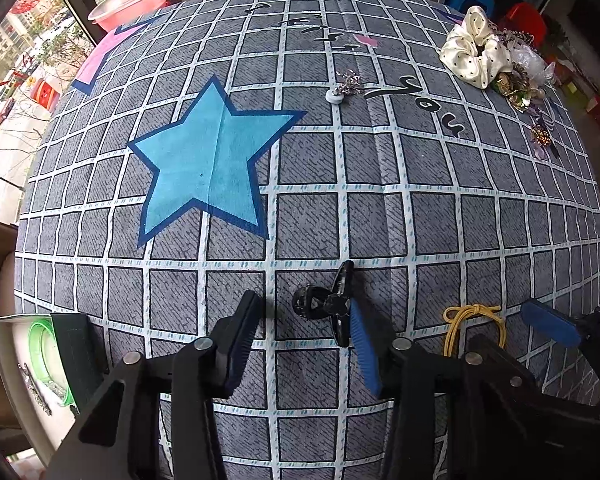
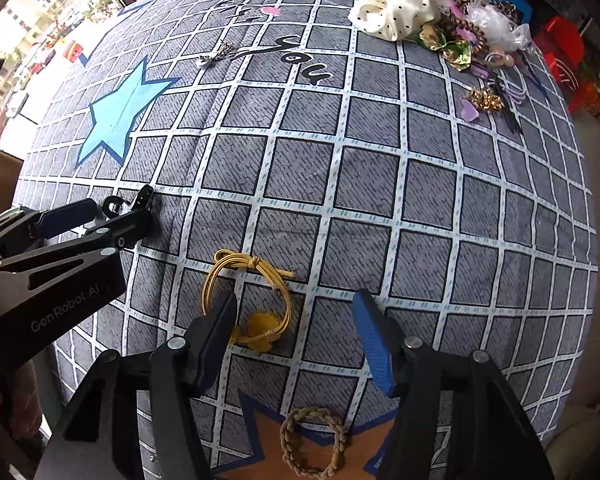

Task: Organize jewelry
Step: 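Grasp the black claw clip with the left tool while the right tool grasps the yellow hair tie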

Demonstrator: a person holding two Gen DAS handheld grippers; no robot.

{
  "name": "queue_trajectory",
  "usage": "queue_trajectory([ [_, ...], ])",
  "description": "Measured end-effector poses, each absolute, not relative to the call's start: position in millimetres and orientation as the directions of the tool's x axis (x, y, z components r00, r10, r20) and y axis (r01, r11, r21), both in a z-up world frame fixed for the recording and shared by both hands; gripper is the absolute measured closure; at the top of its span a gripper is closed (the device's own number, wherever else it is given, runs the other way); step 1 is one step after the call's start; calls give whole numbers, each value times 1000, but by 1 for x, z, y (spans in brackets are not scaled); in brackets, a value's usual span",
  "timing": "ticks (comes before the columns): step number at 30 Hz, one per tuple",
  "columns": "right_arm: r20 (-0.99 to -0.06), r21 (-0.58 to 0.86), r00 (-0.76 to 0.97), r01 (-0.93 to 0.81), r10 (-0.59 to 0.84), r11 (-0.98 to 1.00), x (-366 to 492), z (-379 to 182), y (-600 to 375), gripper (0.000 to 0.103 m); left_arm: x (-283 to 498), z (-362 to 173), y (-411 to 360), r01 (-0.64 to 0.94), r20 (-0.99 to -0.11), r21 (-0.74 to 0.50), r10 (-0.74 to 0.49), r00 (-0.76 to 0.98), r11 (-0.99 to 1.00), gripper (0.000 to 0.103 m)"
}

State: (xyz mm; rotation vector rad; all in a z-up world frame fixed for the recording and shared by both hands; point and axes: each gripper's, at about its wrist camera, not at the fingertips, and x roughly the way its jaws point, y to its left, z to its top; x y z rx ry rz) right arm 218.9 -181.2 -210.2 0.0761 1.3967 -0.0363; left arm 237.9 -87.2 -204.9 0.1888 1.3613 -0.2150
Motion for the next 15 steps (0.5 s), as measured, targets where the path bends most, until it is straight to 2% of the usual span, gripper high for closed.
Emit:
queue_trajectory([
  [2, -984, 6, 179, 58, -4, 998, 222, -213, -169, 56, 238, -204, -94, 284, -980, 10, -47, 194, 959, 71],
  [4, -983, -15, 184, 47, -23, 999, 224, -213, -162, 67, 238, -203, -99, 298, -980, -5, -64, 190, 955, 71],
  [6, -982, -7, 188, 45, -16, 999, 224, -213, -159, 98, 235, -199, -99, 303, -978, -14, -77, 195, 953, 71],
  [15, -968, 170, 208, 122, 142, 978, 194, -196, -188, 99, 208, -165, -72, 288, -968, -48, -116, 224, 956, 71],
])
